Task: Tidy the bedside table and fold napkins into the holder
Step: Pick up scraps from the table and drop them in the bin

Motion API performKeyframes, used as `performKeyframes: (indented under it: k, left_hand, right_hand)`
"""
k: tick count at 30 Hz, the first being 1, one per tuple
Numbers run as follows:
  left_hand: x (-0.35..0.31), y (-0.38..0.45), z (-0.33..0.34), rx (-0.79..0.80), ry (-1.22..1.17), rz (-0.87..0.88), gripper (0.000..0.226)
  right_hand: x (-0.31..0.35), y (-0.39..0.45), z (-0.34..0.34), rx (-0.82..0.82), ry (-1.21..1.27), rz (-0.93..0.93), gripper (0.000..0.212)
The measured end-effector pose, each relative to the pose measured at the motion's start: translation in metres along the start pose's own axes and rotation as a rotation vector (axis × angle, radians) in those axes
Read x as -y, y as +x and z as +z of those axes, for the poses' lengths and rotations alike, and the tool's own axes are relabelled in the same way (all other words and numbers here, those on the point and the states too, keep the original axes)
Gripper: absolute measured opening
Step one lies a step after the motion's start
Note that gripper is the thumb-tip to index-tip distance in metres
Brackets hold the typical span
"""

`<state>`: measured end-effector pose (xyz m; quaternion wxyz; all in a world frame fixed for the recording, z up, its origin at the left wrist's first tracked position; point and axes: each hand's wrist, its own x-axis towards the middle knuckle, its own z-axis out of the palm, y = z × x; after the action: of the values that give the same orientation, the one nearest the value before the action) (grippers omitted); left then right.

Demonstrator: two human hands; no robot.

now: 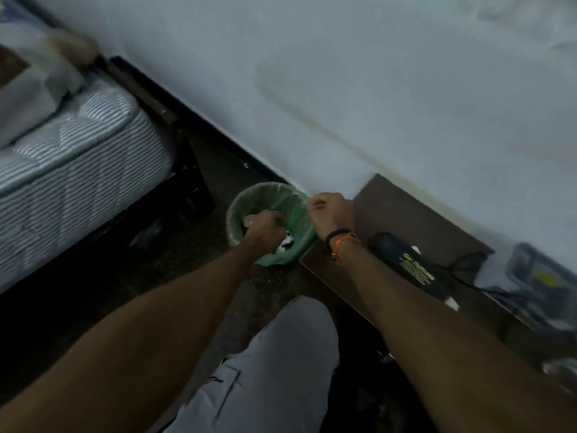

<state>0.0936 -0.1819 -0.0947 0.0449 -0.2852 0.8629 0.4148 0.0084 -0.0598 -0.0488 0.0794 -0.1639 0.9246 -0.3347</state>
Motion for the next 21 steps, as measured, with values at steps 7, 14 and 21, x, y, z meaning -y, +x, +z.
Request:
performKeyframes:
  k: [7, 14, 21]
  left_hand:
    - [-0.072, -0.040, 0.012, 0.000, 0.023, 0.181, 0.020]
    - [-0.148, -0.104, 0.049, 0.138, 0.047, 0.362, 0.028]
    - [-0.174, -0.129, 0.090, 0.185, 0.067, 0.407, 0.024]
  right_hand:
    - [-0.028, -0.039, -0.086, -0.135, 0.055, 0.035, 0.026]
    - [-0.089, -0.104, -0.174, -0.276, -0.020, 0.178, 0.027]
    - [-0.142, -0.161, -0.206, -0.336, -0.107, 0.261, 0.025]
